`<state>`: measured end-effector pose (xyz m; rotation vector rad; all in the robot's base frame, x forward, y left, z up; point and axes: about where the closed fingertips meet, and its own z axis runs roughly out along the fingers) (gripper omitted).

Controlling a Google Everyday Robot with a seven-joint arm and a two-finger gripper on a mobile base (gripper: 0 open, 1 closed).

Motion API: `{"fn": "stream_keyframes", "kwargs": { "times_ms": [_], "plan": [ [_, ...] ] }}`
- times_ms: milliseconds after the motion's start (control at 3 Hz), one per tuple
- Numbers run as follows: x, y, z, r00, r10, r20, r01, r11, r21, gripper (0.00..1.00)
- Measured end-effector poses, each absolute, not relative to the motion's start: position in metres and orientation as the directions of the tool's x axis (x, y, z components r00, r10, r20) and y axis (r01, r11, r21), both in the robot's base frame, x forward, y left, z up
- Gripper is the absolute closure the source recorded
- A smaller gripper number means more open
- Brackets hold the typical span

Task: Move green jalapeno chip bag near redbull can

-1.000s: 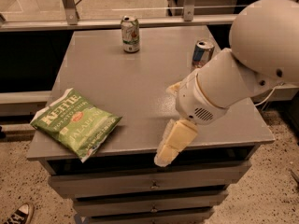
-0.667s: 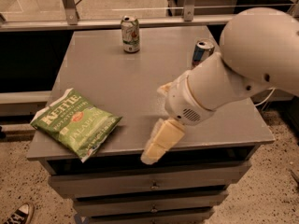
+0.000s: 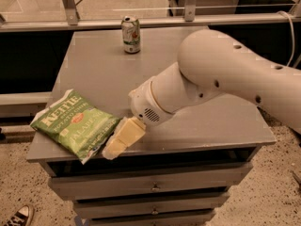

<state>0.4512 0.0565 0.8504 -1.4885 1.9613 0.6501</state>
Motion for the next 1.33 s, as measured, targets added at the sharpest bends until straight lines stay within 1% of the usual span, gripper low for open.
{"fn": "stream_keyframes", "kwargs": {
  "times_ms": [333,667,1000,1333],
  "plan": [
    [0.455,0.083,0.837,-0.247,-0.65,-0.719,-0.959,0.271,0.085,0.0],
    [0.46,0.093,0.828,-0.265,-0.637,-0.724,-0.951,0.295,0.088,0.16],
    [0.466,0.093,0.83,-0.269,-0.626,-0.733,-0.941,0.332,0.062,0.47],
    [0.469,0.088,0.836,-0.266,-0.621,-0.737,-0.935,0.353,0.04,0.7]
  ]
}}
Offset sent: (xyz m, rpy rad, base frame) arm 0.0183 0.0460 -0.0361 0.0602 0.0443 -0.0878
